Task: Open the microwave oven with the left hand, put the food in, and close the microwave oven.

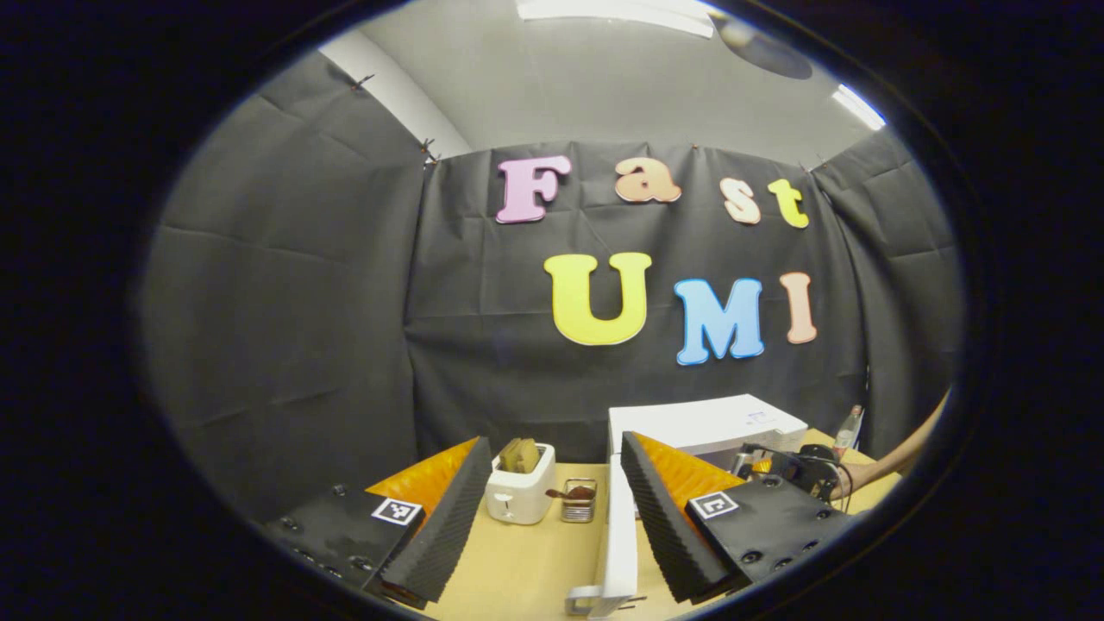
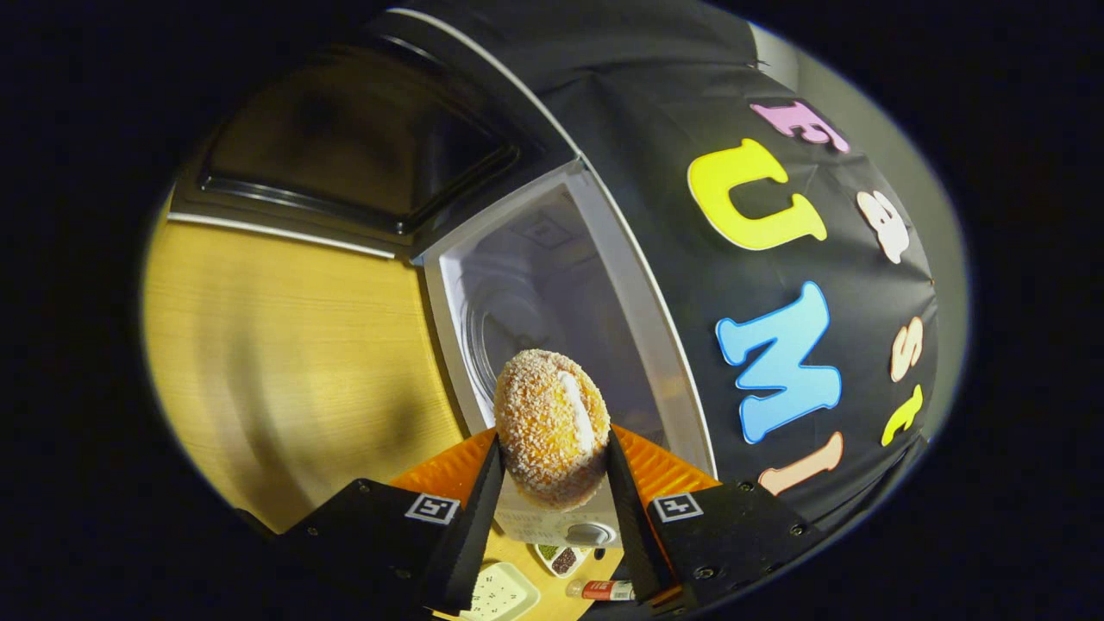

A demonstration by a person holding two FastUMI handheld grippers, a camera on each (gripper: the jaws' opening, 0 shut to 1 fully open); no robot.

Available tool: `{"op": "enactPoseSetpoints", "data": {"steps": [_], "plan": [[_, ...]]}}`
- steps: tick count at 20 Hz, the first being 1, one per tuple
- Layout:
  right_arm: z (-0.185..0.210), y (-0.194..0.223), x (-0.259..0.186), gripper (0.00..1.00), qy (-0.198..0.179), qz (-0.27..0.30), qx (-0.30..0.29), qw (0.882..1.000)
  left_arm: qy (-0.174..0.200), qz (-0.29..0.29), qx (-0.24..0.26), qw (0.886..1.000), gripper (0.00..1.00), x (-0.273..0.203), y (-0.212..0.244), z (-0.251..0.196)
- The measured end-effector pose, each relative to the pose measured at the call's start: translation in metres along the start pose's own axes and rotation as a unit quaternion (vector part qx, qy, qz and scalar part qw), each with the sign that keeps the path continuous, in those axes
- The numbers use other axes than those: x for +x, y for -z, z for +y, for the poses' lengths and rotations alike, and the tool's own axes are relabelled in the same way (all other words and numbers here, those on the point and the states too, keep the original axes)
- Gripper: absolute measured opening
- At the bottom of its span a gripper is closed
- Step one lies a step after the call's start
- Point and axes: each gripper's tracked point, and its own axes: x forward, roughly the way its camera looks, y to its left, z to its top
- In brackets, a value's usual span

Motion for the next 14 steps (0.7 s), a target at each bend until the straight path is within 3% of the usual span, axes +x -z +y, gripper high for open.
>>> {"op": "enactPoseSetpoints", "data": {"steps": [7, 14], "plan": [[0.004, -0.007, 0.067, 0.67, 0.006, -0.006, -0.08, 0.997, -0.045, 0.015, -0.005, 0.999, 0.96, -0.01, 0.002, 0.025], [-0.012, -0.014, 0.126, 0.67, 0.035, -0.001, -0.072, 0.997, -0.074, 0.038, 0.02, 0.996, 0.99, -0.013, 0.011, 0.033]]}}
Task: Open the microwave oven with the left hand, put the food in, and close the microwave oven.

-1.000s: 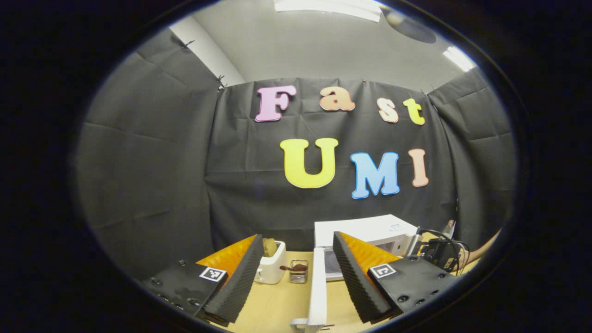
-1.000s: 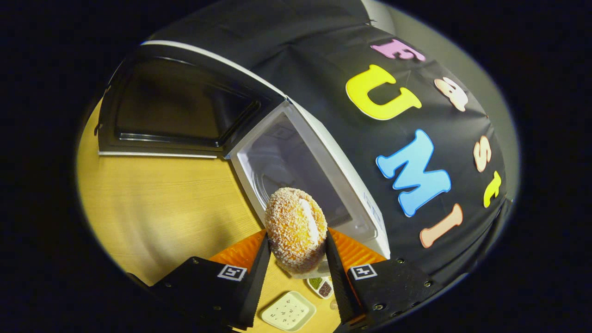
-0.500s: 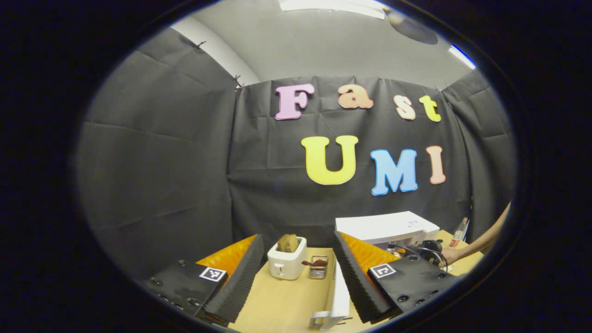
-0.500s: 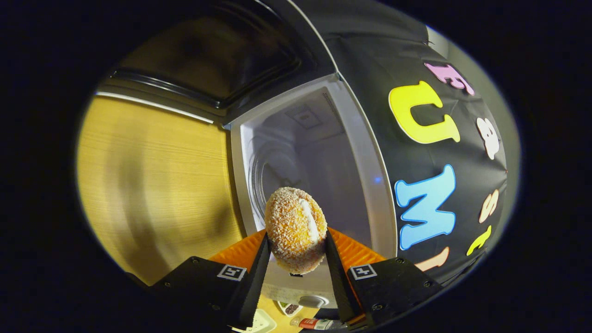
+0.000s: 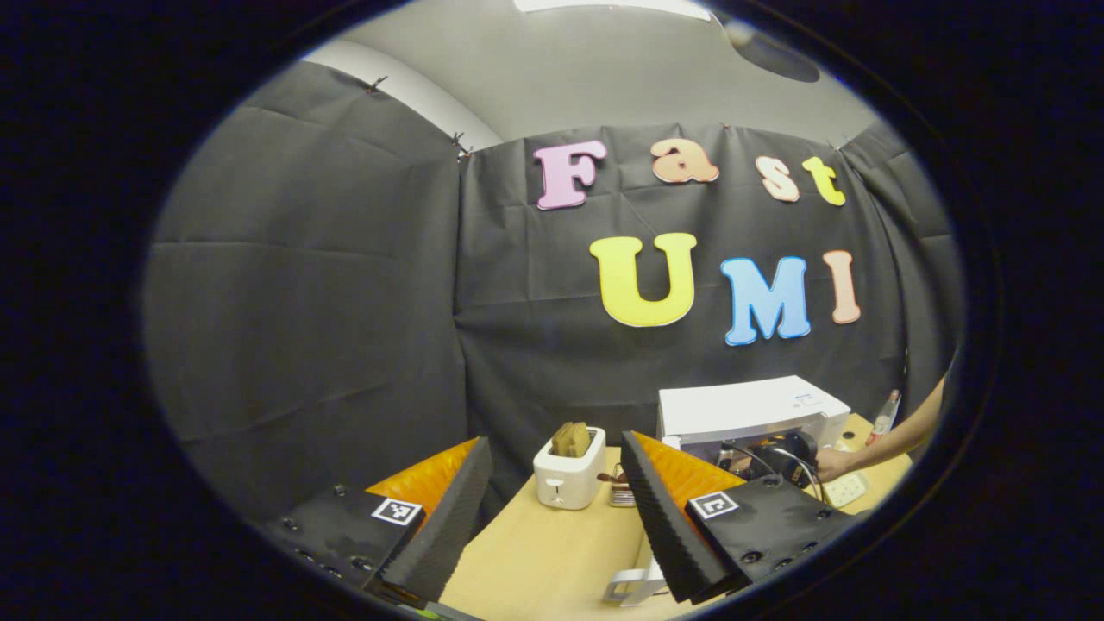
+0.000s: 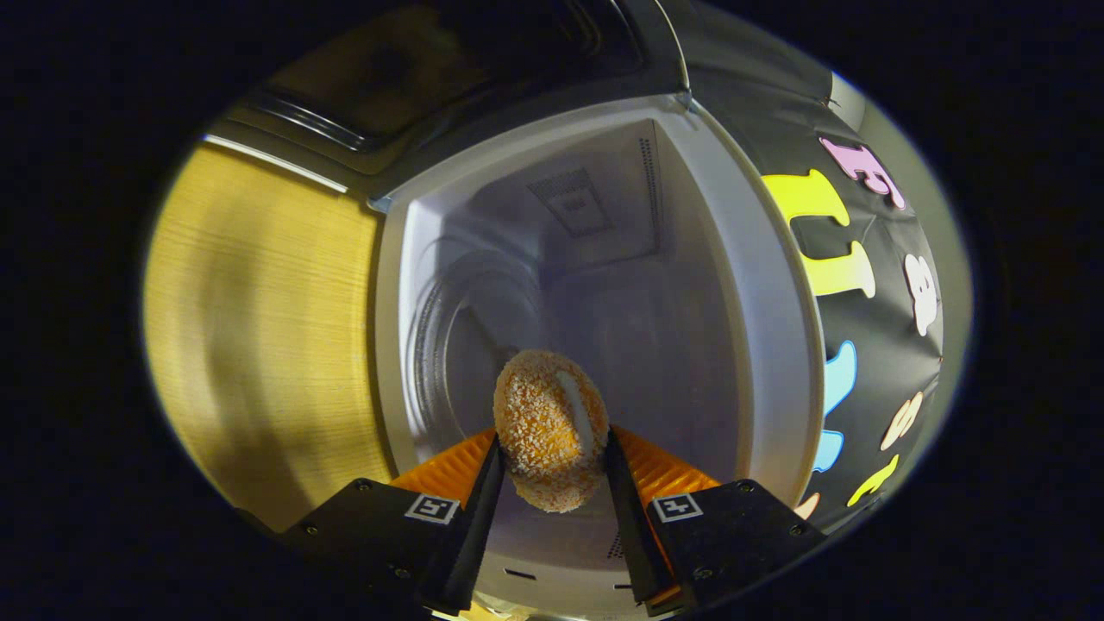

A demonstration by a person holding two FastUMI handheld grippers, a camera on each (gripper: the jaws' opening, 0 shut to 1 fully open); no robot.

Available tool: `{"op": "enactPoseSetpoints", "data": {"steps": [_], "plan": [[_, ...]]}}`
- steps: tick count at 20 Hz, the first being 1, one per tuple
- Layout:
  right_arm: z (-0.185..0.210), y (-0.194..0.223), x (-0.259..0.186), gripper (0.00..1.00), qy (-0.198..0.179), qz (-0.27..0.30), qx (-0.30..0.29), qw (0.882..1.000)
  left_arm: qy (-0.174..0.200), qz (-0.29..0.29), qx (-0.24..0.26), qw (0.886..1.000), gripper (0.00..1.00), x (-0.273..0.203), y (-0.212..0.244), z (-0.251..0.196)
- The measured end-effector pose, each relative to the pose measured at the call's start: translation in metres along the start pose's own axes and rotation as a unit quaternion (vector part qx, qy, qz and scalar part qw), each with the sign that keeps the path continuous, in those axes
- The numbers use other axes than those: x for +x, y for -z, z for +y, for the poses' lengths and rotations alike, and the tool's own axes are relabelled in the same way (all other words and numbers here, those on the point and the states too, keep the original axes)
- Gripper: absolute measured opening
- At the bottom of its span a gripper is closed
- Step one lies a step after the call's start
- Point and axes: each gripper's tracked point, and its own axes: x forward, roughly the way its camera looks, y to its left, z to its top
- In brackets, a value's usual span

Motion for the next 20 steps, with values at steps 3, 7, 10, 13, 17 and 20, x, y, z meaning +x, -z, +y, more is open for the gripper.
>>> {"op": "enactPoseSetpoints", "data": {"steps": [3, 7, 10, 13, 17, 20], "plan": [[-0.001, 0.001, 0.014, 0.67, 0.004, 0.012, 0.029, 1.0, -0.006, 0.01, 0.006, 1.0, 0.99, -0.001, 0.002, 0.001], [0.009, -0.001, 0.007, 0.97, -0.009, 0.008, 0.067, 0.998, -0.009, 0.007, 0.002, 1.0, 0.98, 0.001, 0.0, -0.001], [0.009, -0.004, -0.011, 0.96, -0.017, -0.01, 0.082, 0.996, 0.004, 0.004, -0.007, 1.0, 1.0, 0.008, 0.001, -0.014], [0.011, -0.005, -0.039, 0.96, -0.031, -0.028, 0.106, 0.994, 0.026, -0.003, -0.011, 1.0, 0.97, 0.017, -0.003, -0.035], [0.02, 0.007, -0.078, 0.97, -0.063, -0.02, 0.177, 0.982, 0.058, -0.017, -0.015, 0.998, 1.0, 0.028, -0.012, -0.065], [0.009, 0.016, -0.116, 0.96, -0.057, -0.024, 0.223, 0.973, 0.081, -0.026, -0.023, 0.996, 1.0, 0.032, -0.018, -0.089]]}}
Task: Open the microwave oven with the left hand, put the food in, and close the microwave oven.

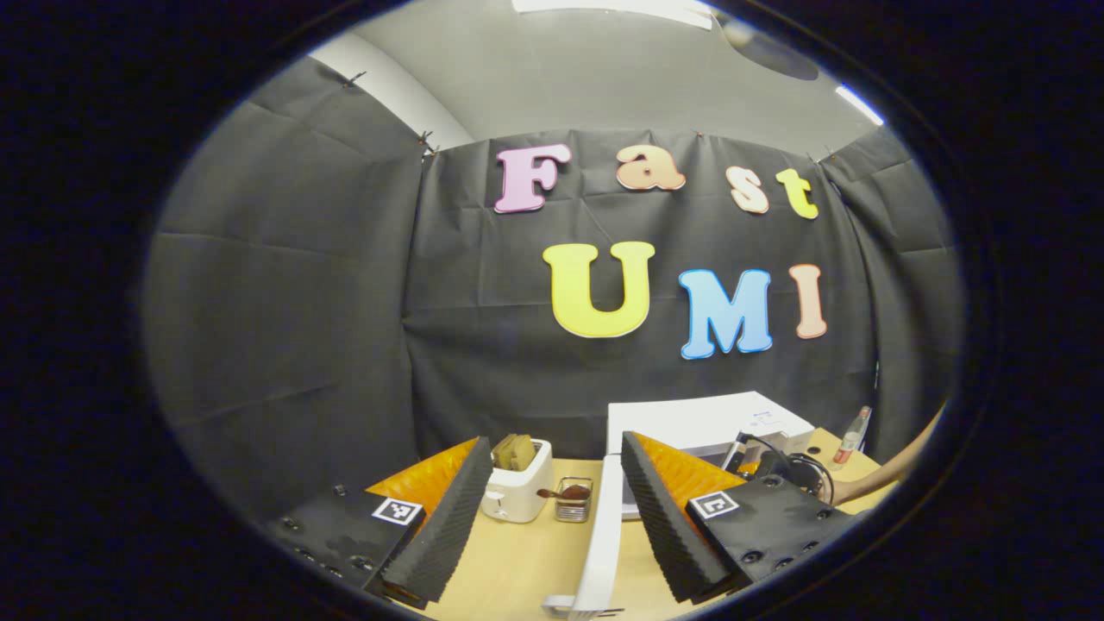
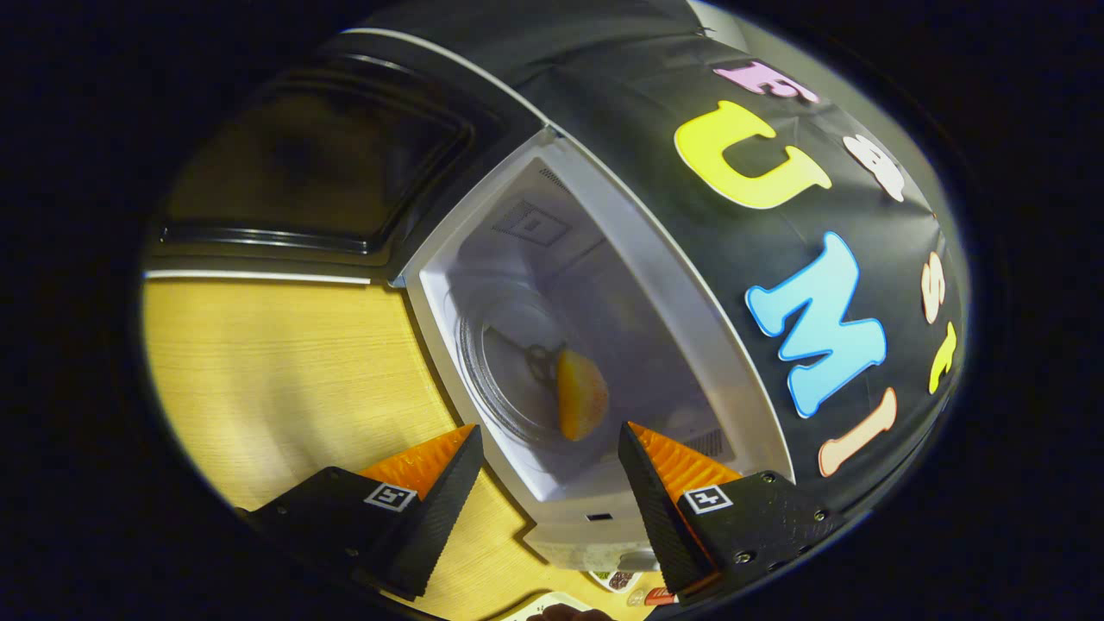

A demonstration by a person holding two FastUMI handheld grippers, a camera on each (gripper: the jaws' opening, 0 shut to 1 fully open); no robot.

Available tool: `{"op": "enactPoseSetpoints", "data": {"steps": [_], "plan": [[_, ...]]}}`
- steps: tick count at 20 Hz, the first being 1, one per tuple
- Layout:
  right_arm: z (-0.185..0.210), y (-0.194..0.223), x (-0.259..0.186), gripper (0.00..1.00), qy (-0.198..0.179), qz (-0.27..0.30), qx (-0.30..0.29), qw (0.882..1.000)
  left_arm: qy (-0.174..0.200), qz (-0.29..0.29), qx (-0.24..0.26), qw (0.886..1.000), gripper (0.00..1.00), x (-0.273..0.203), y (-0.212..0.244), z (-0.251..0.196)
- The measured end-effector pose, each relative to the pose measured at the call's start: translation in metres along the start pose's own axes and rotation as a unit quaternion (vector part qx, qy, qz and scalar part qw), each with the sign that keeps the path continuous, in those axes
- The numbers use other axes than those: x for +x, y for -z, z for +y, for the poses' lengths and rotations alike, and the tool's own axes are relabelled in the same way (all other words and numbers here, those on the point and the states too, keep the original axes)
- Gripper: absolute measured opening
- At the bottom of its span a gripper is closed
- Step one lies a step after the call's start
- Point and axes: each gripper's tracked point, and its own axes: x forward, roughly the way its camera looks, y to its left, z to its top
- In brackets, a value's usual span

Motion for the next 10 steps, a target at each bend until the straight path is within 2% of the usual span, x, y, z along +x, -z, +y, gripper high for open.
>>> {"op": "enactPoseSetpoints", "data": {"steps": [3, 5, 7, 10], "plan": [[-0.01, 0.008, -0.035, 0.97, 0.008, -0.004, 0.046, 0.999, 0.02, -0.007, -0.009, 1.0, 1.0, 0.006, -0.004, -0.025], [-0.015, 0.015, -0.06, 0.97, 0.013, -0.001, 0.08, 0.997, 0.032, -0.013, -0.011, 0.999, 0.94, 0.008, -0.008, -0.042], [-0.027, 0.017, -0.086, 0.97, 0.03, -0.01, 0.117, 0.993, 0.046, -0.016, -0.015, 0.999, 1.0, 0.01, -0.009, -0.061], [-0.041, 0.014, -0.123, 0.96, 0.045, -0.018, 0.181, 0.982, 0.069, -0.018, -0.02, 0.997, 0.97, 0.015, -0.008, -0.092]]}}
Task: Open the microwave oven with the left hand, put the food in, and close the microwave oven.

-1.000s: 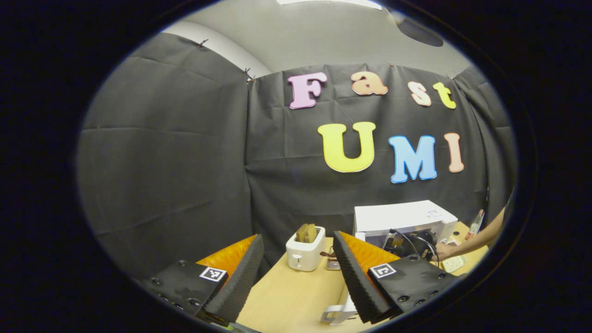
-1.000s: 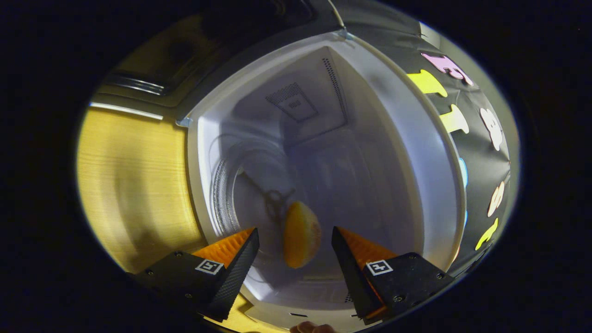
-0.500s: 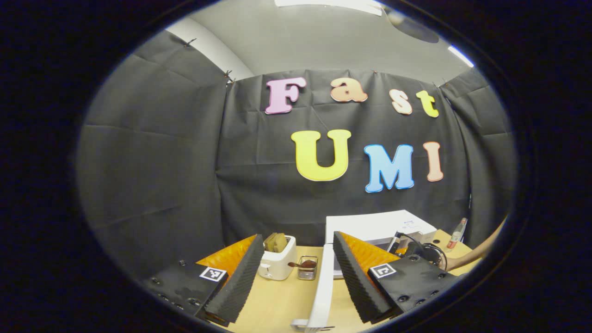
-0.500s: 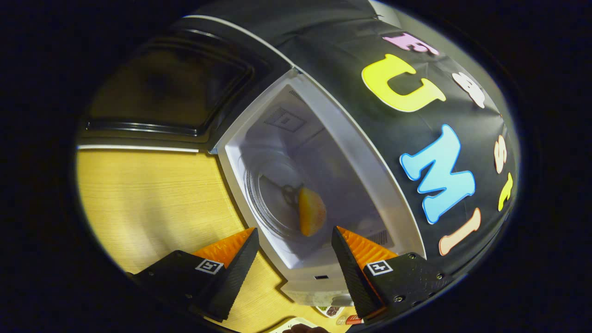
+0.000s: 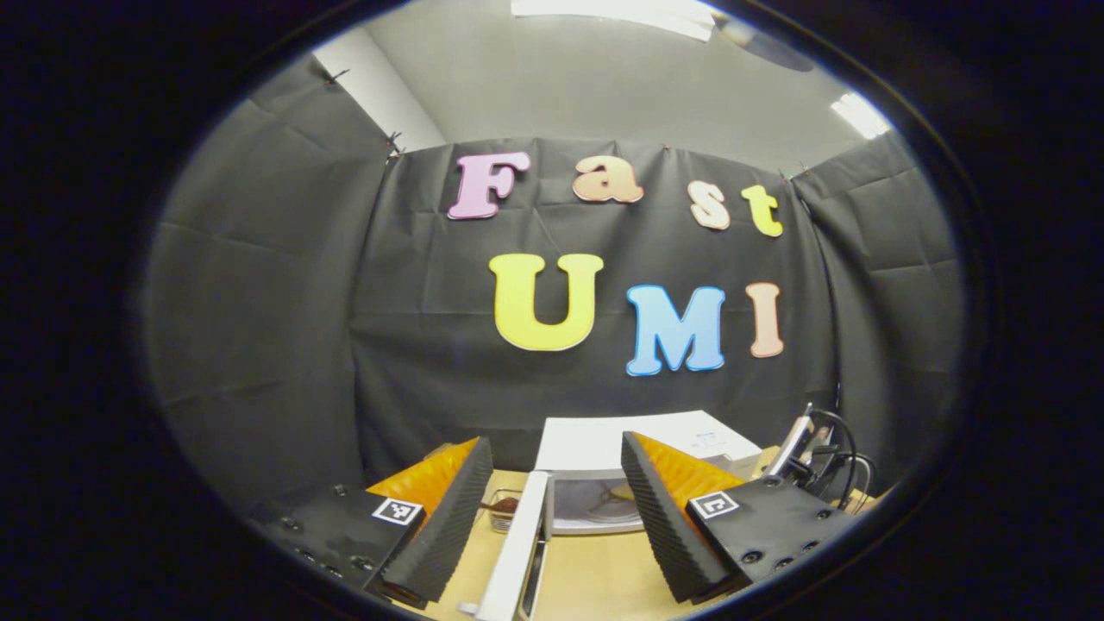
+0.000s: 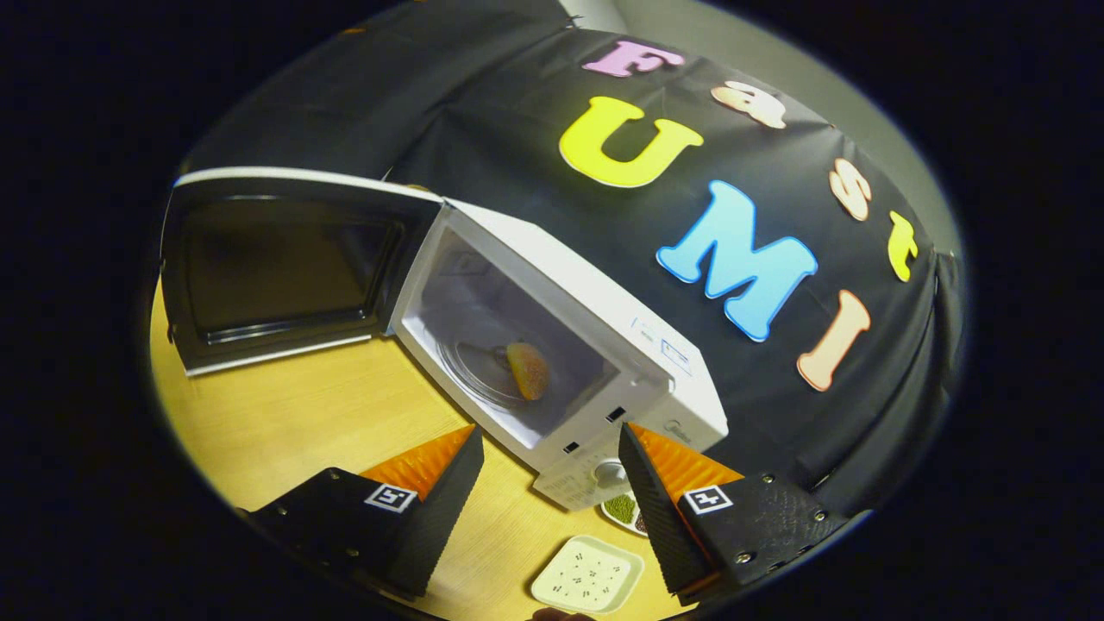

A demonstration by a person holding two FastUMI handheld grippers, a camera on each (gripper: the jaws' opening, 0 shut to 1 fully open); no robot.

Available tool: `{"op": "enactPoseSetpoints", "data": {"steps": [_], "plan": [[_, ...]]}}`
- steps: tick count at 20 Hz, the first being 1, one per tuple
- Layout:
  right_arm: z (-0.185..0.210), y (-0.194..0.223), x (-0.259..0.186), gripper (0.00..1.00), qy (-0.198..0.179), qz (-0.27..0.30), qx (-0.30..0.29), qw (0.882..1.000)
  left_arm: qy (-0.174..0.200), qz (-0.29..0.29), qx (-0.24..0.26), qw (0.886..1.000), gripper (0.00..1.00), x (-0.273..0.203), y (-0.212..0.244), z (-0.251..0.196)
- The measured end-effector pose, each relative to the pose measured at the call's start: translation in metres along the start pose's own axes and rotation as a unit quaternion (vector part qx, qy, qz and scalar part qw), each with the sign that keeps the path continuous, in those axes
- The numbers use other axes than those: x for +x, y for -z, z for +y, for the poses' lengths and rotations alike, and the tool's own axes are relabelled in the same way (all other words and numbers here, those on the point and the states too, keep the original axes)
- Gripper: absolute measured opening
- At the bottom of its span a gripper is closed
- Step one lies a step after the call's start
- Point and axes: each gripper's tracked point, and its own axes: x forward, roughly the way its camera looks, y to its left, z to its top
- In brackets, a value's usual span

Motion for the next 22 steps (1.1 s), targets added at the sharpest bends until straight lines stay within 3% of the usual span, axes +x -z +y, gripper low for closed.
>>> {"op": "enactPoseSetpoints", "data": {"steps": [5, 7, 10, 14, 17, 22], "plan": [[-0.034, -0.008, -0.035, 0.96, 0.018, -0.025, 0.085, 0.996, 0.033, 0.0, -0.001, 0.999, 0.94, 0.01, 0.002, -0.038], [-0.043, -0.009, -0.044, 0.96, 0.018, -0.033, 0.101, 0.994, 0.044, -0.002, -0.002, 0.999, 1.0, 0.014, 0.001, -0.051], [-0.06, -0.02, -0.066, 0.98, 0.024, -0.06, 0.127, 0.99, 0.06, 0.0, 0.001, 0.998, 0.96, 0.016, 0.003, -0.066], [-0.07, -0.052, -0.1, 0.97, 0.006, -0.092, 0.21, 0.973, 0.055, -0.002, -0.001, 0.999, 0.99, 0.01, 0.003, -0.068], [-0.084, -0.074, -0.121, 0.98, 0.025, -0.121, 0.264, 0.956, 0.06, -0.014, 0.007, 0.998, 0.99, -0.003, 0.002, -0.068], [-0.083, -0.101, -0.159, 0.97, 0.057, -0.132, 0.3, 0.943, 0.083, 0.003, 0.015, 0.996, 0.96, -0.027, 0.015, -0.05]]}}
